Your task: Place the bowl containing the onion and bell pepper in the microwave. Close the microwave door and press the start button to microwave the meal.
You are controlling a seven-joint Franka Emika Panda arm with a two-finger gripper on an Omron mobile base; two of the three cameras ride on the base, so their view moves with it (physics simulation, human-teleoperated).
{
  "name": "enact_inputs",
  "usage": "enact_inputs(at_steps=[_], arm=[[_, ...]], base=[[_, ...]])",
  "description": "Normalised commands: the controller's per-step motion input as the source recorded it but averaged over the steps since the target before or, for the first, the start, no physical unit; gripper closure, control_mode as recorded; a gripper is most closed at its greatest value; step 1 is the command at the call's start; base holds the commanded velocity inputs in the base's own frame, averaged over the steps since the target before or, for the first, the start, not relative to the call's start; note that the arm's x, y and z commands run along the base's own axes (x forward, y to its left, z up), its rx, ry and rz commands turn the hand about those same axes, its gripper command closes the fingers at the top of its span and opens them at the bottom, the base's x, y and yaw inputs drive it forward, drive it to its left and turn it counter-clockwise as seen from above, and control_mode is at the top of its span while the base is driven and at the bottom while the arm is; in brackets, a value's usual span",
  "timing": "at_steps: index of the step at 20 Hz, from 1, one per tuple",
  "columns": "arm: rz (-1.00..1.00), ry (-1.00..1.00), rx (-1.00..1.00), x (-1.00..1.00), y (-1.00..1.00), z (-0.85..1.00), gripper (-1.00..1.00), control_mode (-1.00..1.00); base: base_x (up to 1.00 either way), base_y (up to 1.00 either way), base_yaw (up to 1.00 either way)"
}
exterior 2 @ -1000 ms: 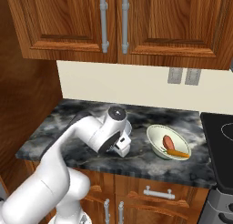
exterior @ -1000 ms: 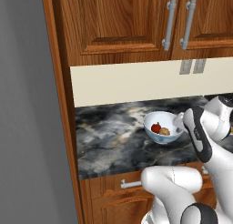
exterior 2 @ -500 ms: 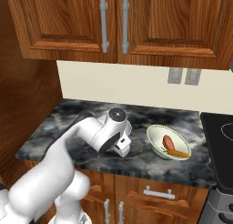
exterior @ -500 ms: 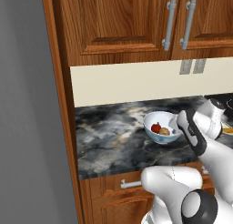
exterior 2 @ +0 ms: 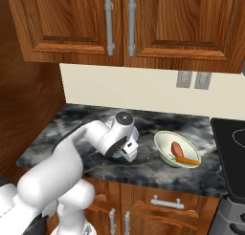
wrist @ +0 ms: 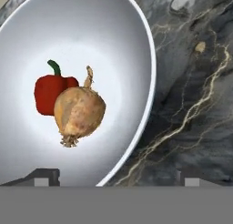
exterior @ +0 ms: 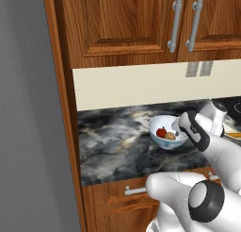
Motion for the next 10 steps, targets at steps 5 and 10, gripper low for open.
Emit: enact_inputs(at_steps=[5, 10], arm=[[-0.01, 0.0, 0.0, 0.22, 0.0, -0.21, -1.0, -1.0], [-0.01, 0.0, 0.0, 0.23, 0.0, -0.29, -1.0, -1.0]], base=[[0.0, 0.0, 0.0], [0.0, 0.0, 0.0]])
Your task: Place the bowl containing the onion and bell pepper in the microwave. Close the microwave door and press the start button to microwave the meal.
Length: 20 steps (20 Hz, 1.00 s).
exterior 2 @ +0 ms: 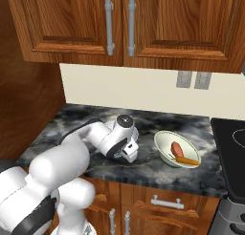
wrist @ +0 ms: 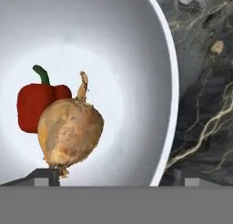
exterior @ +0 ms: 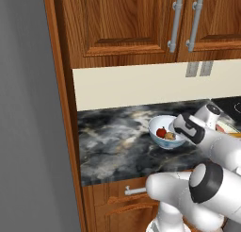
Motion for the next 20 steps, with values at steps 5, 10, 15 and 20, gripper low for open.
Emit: enact_inputs(at_steps=[5, 10, 15, 20], arm=[[-0.01, 0.0, 0.0, 0.18, 0.0, -0.26, 1.0, -1.0], [0.0, 0.0, 0.0, 0.01, 0.0, 0.0, 1.0, -1.0], [0.01, 0.0, 0.0, -0.24, -0.01, 0.21, 1.0, -1.0], [0.09, -0.03, 0.02, -0.8, -0.02, 0.69, 1.0, -1.0]], base=[[0.0, 0.0, 0.0], [0.0, 0.0, 0.0], [0.0, 0.0, 0.0], [0.0, 0.0, 0.0]])
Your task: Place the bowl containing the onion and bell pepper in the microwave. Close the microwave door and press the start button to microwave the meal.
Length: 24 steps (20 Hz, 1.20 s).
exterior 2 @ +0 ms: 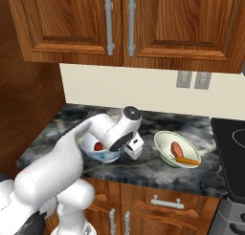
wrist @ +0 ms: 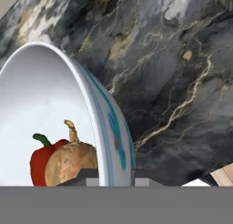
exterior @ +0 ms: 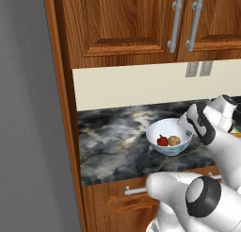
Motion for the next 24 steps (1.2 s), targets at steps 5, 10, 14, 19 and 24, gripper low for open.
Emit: enact_inputs(at_steps=[5, 10, 14, 19, 24], arm=[[0.09, -0.15, 0.06, -0.93, 0.0, 0.57, 1.0, -1.0], [0.01, -0.03, 0.2, -0.62, 0.02, 0.88, 1.0, -1.0], [0.0, 0.0, 0.21, -0.36, 0.06, 1.0, 1.0, -1.0], [0.0, 0.0, 0.03, -0.47, 0.18, 0.7, 1.0, -1.0], [0.0, 0.01, -0.07, -0.34, 0.35, 0.14, 1.0, -1.0]], base=[[0.0, 0.0, 0.0], [0.0, 0.0, 0.0], [0.0, 0.0, 0.0], [0.0, 0.0, 0.0], [0.0, 0.0, 0.0]])
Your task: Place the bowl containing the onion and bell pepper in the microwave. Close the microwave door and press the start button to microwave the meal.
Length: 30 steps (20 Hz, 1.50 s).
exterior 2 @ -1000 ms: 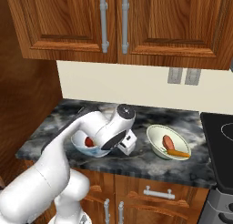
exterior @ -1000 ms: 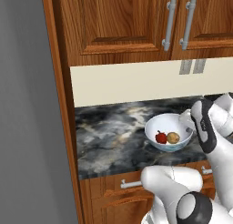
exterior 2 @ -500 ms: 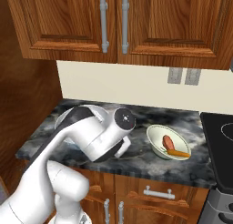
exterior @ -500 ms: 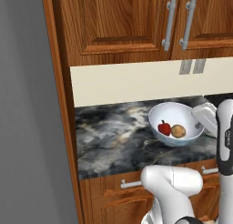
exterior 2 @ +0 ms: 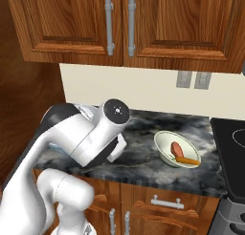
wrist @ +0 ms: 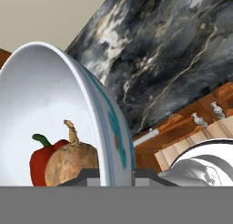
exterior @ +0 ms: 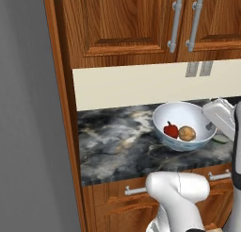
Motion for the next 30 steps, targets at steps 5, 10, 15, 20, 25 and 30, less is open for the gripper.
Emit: enact_inputs(at_steps=[5, 10, 15, 20, 25, 30], arm=[[0.0, 0.0, -0.01, 0.0, 0.1, 0.0, 1.0, -1.0], [0.0, 0.0, 0.0, 0.0, 0.0, 0.0, 1.0, 1.0], [0.0, 0.0, 0.0, 0.0, 0.0, 0.0, 1.0, 1.0], [0.0, 0.0, 0.0, 0.0, 0.0, 0.0, 1.0, 1.0], [0.0, 0.0, 0.0, 0.0, 0.0, 0.0, 1.0, 1.0], [0.0, 0.0, 0.0, 0.0, 0.0, 0.0, 1.0, 1.0]], base=[[0.0, 0.0, 0.0], [0.0, -0.02, 0.0], [-0.49, -0.28, -0.03], [-0.68, -0.47, -0.13], [-0.46, -0.62, -0.37], [-0.1, -0.83, -0.5]])
